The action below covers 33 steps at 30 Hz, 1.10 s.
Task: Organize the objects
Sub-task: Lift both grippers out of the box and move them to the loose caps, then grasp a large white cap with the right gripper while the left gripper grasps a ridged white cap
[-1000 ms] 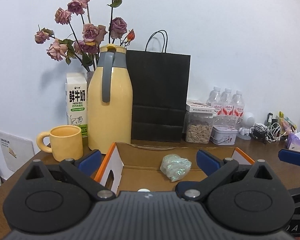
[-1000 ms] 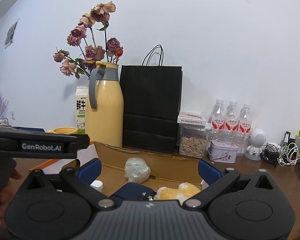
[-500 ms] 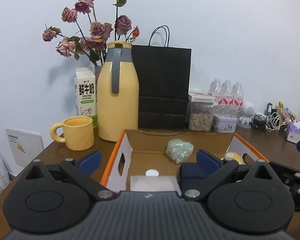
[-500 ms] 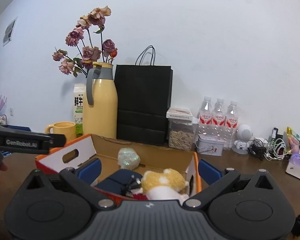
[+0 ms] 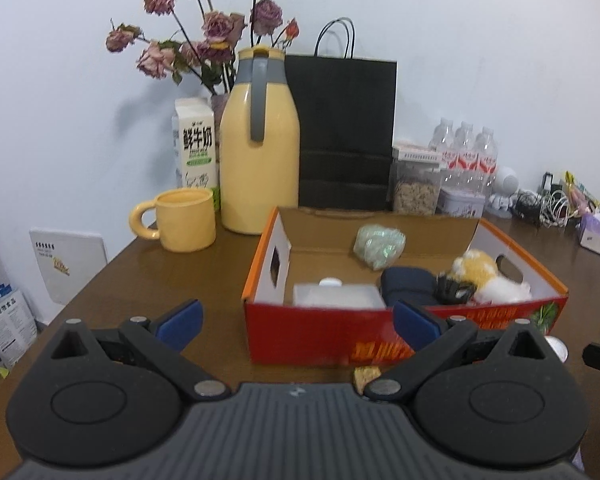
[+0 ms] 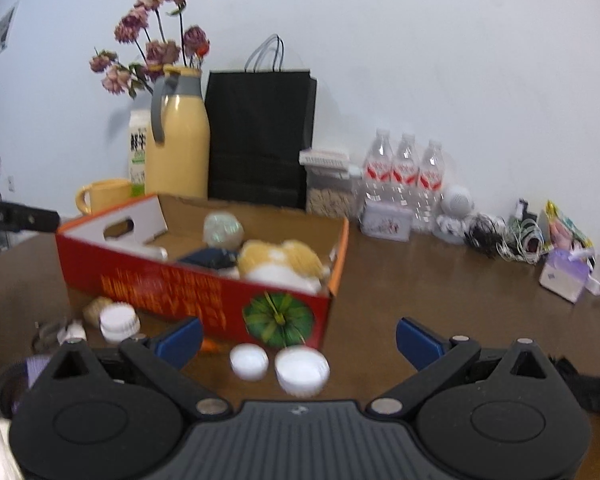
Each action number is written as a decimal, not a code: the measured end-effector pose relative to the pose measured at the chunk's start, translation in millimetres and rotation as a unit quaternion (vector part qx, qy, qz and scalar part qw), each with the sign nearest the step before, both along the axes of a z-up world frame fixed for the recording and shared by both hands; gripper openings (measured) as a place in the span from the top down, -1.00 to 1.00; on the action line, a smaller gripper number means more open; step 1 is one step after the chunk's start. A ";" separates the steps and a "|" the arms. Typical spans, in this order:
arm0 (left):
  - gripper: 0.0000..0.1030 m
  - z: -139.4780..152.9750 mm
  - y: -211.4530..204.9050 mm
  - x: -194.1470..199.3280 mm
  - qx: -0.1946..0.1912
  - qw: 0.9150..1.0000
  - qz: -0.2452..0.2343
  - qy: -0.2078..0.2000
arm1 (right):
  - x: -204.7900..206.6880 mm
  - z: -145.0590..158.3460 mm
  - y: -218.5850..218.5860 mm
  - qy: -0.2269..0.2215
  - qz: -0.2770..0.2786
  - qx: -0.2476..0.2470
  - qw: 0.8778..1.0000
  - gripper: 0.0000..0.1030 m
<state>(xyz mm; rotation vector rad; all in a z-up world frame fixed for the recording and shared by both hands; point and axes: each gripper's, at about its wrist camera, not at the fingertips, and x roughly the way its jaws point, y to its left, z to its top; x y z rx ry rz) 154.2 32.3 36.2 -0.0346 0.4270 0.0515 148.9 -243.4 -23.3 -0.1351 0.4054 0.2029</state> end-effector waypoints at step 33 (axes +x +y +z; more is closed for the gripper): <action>-1.00 -27.6 0.3 -9.2 0.000 0.999 0.011 0.049 | 63.0 -36.1 -2.6 0.087 0.010 0.024 0.996 0.24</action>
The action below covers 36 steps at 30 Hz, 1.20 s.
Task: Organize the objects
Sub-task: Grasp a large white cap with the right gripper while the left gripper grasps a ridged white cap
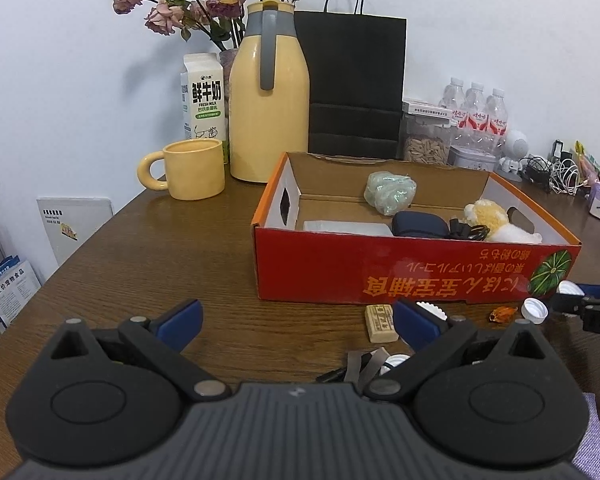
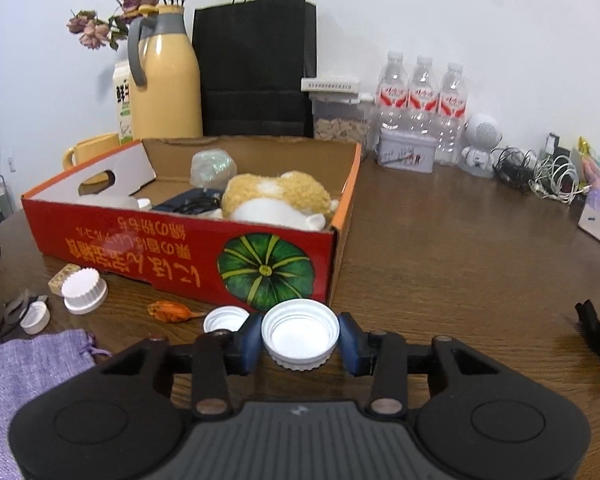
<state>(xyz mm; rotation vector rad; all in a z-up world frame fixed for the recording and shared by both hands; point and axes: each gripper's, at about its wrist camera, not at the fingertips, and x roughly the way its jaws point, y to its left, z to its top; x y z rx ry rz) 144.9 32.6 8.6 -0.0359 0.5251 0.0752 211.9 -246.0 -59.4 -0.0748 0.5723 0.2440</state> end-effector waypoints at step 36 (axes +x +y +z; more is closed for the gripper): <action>-0.28 -20.5 -80.3 38.5 0.045 0.991 -0.120 0.024 | -54.4 14.1 22.5 -0.105 0.004 0.008 0.994 0.24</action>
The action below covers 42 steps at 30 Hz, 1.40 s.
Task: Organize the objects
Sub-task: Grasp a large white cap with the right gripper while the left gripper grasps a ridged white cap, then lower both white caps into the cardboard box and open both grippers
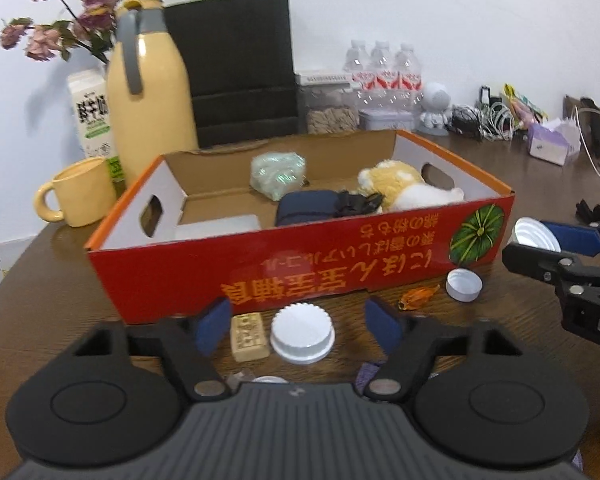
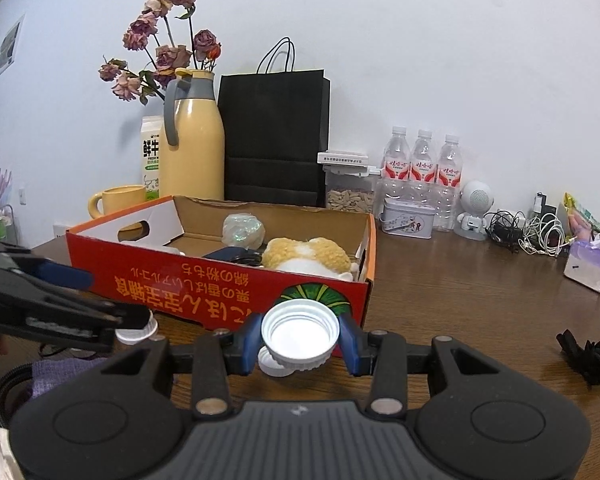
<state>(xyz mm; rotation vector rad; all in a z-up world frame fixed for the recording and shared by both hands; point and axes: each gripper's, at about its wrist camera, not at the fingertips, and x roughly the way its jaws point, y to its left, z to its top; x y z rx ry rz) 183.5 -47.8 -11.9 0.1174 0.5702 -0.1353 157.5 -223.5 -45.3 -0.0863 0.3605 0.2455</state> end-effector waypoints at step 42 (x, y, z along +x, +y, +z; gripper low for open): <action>0.28 54.9 31.0 16.0 -0.035 0.994 0.012 -0.105 | 26.4 41.7 39.3 -0.051 0.060 -0.005 0.997 0.24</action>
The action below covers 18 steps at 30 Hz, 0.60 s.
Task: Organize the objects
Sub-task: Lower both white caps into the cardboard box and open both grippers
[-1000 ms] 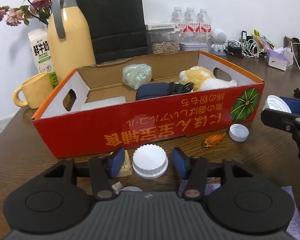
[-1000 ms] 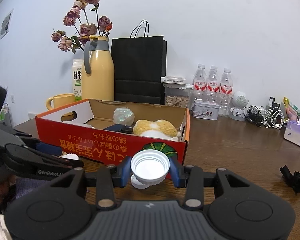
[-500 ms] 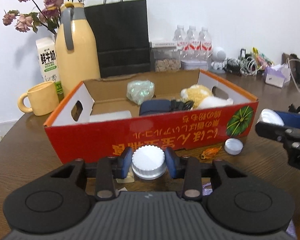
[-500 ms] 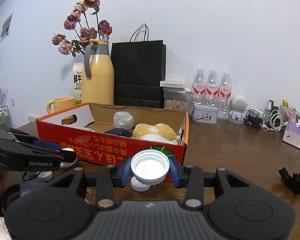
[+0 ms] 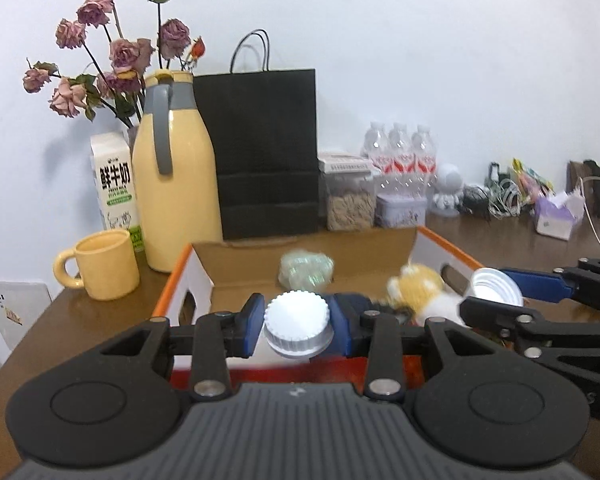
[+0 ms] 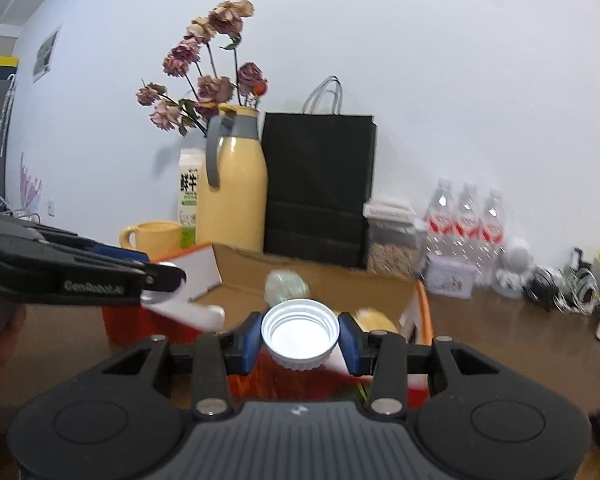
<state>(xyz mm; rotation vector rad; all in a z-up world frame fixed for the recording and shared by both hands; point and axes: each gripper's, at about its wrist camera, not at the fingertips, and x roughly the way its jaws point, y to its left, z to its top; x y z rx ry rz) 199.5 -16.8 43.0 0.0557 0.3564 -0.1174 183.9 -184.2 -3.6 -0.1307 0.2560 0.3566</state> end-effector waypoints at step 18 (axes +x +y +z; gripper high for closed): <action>0.28 -16.8 23.0 83.9 -0.014 0.999 0.050 0.014 | 99.1 -16.3 35.8 0.046 -0.005 0.004 0.999 0.24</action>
